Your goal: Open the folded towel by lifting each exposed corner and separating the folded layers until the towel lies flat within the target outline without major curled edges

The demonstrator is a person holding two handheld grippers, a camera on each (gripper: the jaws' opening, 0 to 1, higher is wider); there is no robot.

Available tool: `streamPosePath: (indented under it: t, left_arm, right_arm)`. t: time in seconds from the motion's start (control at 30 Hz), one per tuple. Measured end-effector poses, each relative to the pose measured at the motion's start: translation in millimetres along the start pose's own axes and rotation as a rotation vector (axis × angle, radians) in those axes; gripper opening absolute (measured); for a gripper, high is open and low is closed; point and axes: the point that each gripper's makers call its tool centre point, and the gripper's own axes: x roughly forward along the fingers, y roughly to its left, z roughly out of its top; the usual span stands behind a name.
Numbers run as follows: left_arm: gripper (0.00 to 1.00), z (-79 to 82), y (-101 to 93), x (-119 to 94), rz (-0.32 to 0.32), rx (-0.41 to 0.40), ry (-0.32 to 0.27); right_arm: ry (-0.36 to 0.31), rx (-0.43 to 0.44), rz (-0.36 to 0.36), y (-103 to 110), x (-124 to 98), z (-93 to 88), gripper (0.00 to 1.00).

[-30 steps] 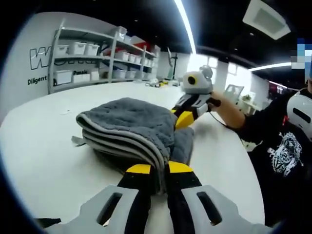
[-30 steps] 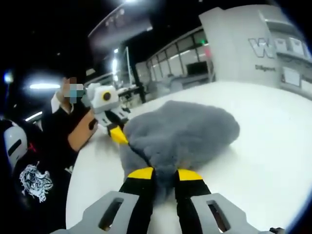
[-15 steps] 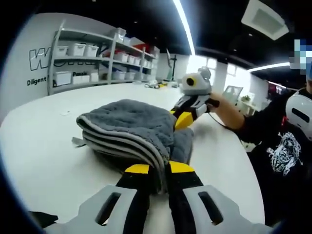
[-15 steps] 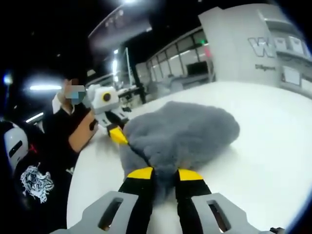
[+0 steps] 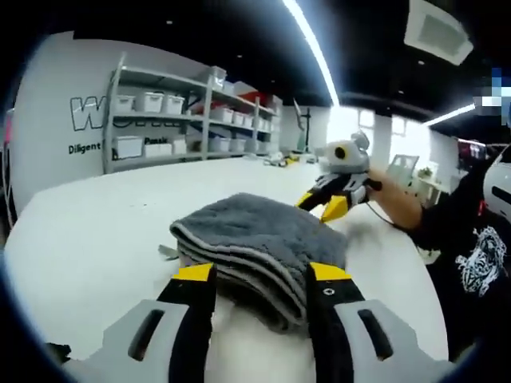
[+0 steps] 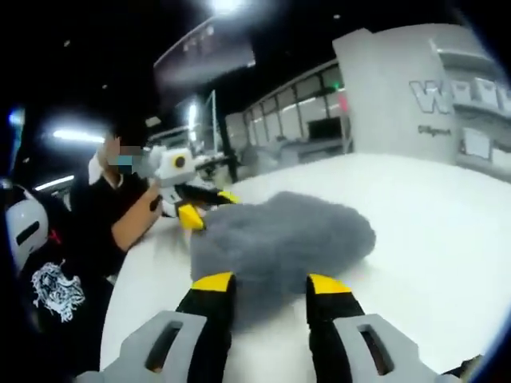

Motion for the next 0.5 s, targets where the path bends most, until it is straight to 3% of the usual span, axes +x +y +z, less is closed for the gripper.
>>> streamPosePath:
  t: [0.07,0.13,0.17,0.2,0.27,0.4,0.5]
  left_arm:
    - [0.68,7.4,8.0,-2.4,0.045,0.006,-0.038]
    - [0.84,13.5,17.8,-5.4,0.093,-0.01,-0.068]
    - [0.95,16.3,26.2,-7.2,0.14,0.004,-0.082]
    - [0.98,17.4,32.3,-8.1,0.175,0.004,-0.087]
    - [1.0,15.1,39.6,-11.4,0.205,-0.033,-0.076]
    - [1.0,10.4,59.9,-17.0,0.303,-0.032,-0.05]
    - [1.0,14.1,68.7,-21.4,0.345,-0.037,-0.065]
  right_arm:
    - [-0.036,0.024,-0.042,-10.2,-3.4,7.3,0.63]
    - [-0.063,-0.007,-0.108,-23.0,-5.7,13.4,0.82]
    - [-0.092,-0.023,-0.158,-30.0,-7.3,19.0,1.0]
    - [-0.098,-0.046,-0.198,-34.5,-10.9,21.5,0.96]
    - [-0.102,-0.07,-0.239,-40.7,-12.5,24.9,1.0]
    - [-0.119,-0.074,-0.268,-40.4,-17.1,28.2,1.0]
    - [-0.117,-0.063,-0.305,-47.2,-19.8,27.8,1.0]
